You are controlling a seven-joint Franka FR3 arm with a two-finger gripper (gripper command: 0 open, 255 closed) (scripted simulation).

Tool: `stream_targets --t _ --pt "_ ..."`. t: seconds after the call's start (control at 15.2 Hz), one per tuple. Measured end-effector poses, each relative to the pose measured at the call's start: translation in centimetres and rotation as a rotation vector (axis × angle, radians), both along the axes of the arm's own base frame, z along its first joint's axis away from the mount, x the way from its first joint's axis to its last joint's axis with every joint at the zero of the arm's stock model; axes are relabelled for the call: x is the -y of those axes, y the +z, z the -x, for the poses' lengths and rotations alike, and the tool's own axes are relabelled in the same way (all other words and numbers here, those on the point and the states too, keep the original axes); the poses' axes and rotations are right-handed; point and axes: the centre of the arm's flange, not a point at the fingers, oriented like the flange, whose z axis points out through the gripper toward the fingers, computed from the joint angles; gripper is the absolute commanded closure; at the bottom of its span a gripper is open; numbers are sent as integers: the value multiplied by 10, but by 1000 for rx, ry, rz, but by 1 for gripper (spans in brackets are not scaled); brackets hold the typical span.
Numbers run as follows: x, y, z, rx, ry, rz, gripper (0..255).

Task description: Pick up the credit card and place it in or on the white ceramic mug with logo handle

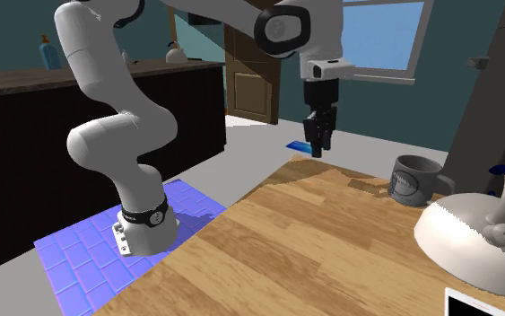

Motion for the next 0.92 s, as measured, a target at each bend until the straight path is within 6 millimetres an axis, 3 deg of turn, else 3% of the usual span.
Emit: stream_targets --t 0.53,0.73,0.92 --pt "0 40 0 0 0 0 255" --pt "-16 46 -20 0 1 1 255" --pt "-38 47 -55 0 1 0 255"
